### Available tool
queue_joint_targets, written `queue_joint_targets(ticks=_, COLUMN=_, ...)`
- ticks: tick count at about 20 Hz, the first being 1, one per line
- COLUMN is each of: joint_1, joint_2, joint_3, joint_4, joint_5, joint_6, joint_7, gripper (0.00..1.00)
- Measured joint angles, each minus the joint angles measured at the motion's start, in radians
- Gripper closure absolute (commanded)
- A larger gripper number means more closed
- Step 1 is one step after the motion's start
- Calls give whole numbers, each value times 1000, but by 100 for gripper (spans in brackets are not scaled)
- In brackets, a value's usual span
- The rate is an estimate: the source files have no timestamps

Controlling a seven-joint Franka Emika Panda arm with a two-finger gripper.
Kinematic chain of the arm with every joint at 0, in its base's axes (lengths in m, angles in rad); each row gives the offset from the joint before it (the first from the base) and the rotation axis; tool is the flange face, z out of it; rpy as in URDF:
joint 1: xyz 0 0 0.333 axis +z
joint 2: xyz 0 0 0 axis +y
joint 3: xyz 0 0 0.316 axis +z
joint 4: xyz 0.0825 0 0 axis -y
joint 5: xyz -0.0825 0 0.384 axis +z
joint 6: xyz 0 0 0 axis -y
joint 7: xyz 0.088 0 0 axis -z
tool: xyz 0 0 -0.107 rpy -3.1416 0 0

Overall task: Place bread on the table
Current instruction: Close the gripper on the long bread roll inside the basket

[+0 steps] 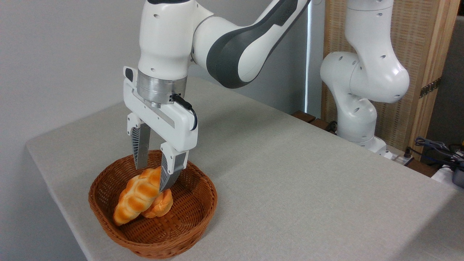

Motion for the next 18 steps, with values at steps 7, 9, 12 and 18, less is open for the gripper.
queue_joint_targets(ticks=7, joint_1=0, joint_2=1, joint_3=-2, joint_4=0, joint_5=-5, joint_6=0, joint_7=0, gripper=0)
queue_joint_targets(ticks=9, joint_1=-2, joint_2=5, joint_3=-4, joint_4=0, joint_5=-5, joint_6=7, joint_7=0, gripper=0)
queue_joint_targets(ticks=12, joint_1=-4, joint_2=17, joint_3=-9, joint_4=-2, joint_5=-5, joint_6=51, joint_7=0, gripper=0)
queue_joint_targets(ticks=18, joint_1=-6, joint_2=33, joint_3=-27, joint_4=-2, joint_5=-5, joint_6=62, joint_7=0, gripper=0)
